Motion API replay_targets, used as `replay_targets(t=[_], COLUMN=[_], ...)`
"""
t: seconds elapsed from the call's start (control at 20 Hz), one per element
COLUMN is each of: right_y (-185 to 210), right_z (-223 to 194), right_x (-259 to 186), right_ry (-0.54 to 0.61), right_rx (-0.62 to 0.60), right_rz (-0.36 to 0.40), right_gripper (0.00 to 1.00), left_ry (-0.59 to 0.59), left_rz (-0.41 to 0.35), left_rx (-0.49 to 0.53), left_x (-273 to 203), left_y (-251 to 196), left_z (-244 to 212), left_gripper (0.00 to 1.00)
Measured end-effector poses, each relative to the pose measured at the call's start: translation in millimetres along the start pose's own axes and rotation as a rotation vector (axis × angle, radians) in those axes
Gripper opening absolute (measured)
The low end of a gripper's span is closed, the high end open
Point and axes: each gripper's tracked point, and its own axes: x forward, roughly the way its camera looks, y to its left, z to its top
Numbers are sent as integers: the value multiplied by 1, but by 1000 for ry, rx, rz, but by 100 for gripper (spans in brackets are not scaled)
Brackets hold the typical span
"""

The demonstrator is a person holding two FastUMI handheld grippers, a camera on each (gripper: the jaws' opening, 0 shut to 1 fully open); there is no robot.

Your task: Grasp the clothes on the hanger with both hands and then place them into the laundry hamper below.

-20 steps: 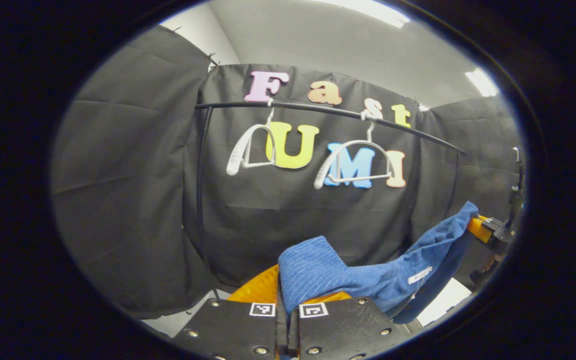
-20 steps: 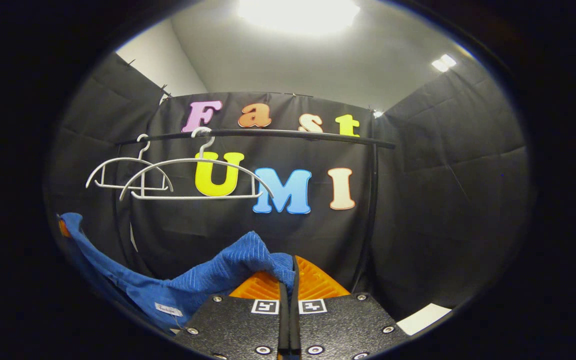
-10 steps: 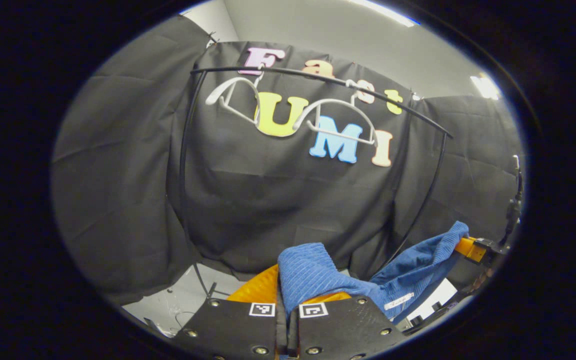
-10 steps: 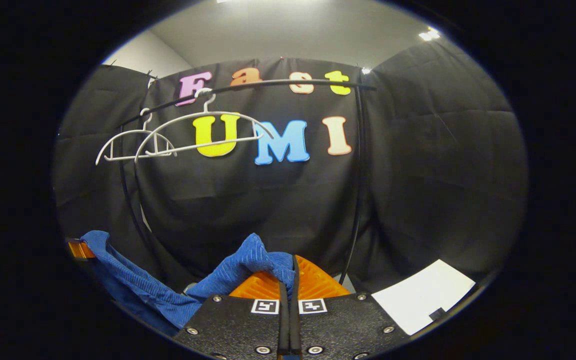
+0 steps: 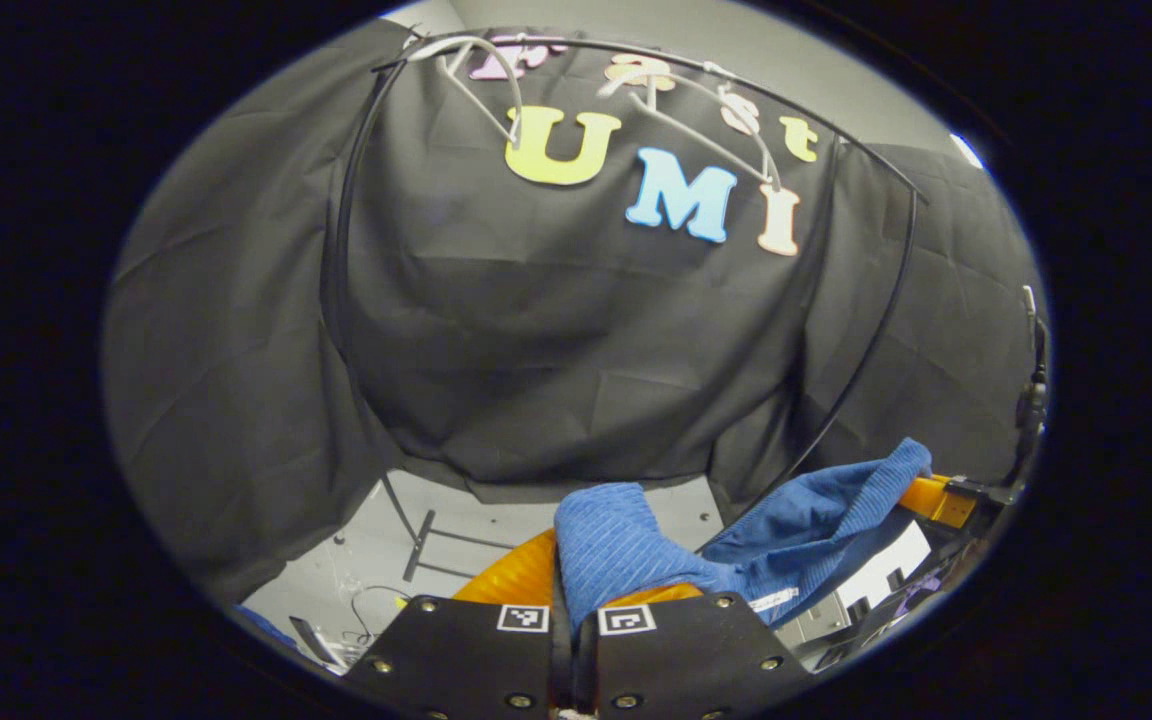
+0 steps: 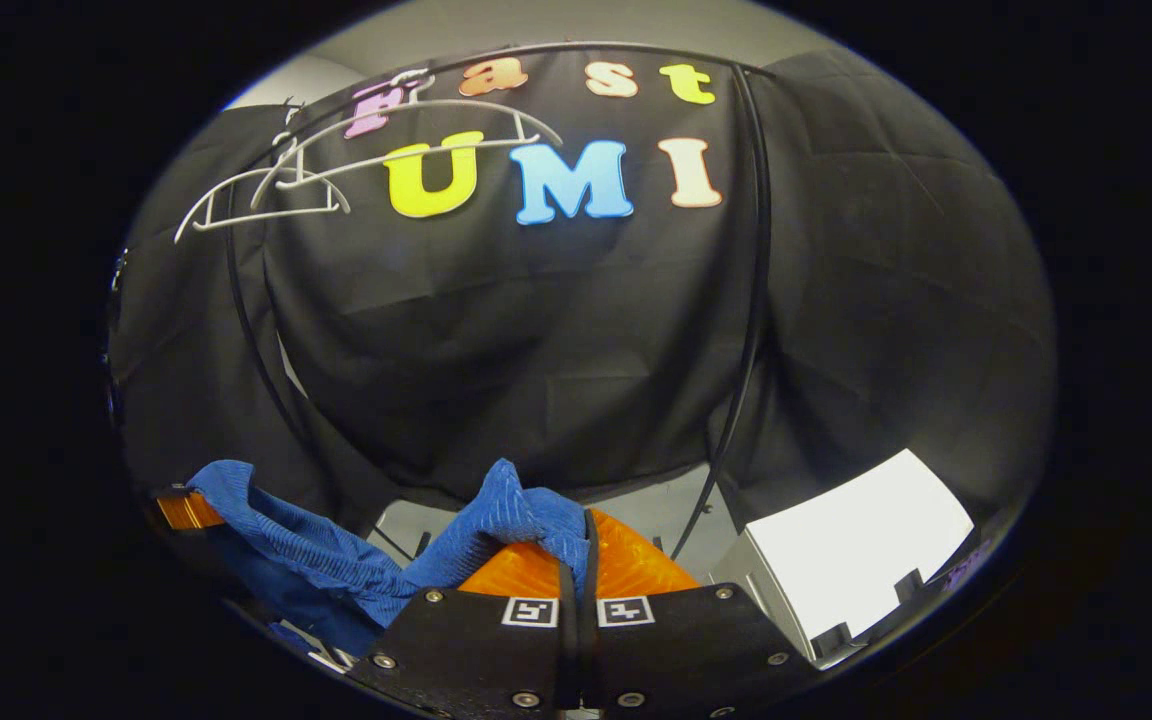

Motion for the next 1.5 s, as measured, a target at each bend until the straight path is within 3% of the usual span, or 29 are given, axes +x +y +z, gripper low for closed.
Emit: replay_targets(t=[0.55, 0.85, 1.0, 1.15, 1.2, 1.3, 1.35, 1.45, 1.5], right_y=[-29, -36, -44, -41, -38, -36, -34, -34, -35], right_z=[-106, -134, -150, -158, -160, -166, -169, -172, -171], right_x=[83, 81, 83, 79, 76, 68, 62, 46, 39], right_ry=[231, 315, 369, 430, 448, 482, 502, 526, 527], right_rx=[85, 95, 94, 117, 117, 103, 91, 76, 76], right_rz=[-77, -86, -102, -90, -80, -62, -51, -37, -33], right_gripper=[0, 2, 3, 12, 16, 24, 34, 73, 93], left_ry=[229, 287, 330, 379, 397, 425, 421, 411, 401], left_rz=[-32, -41, -34, -10, -23, -28, -17, 4, 14], left_rx=[8, 27, 36, 54, 49, 41, 41, 43, 47], left_x=[106, 125, 132, 130, 127, 120, 116, 101, 92], left_y=[-18, -33, -36, -32, -36, -37, -34, -27, -25], left_z=[-134, -155, -171, -181, -184, -186, -182, -175, -172], left_gripper=[4, 2, 9, 11, 14, 46, 62, 94, 95])
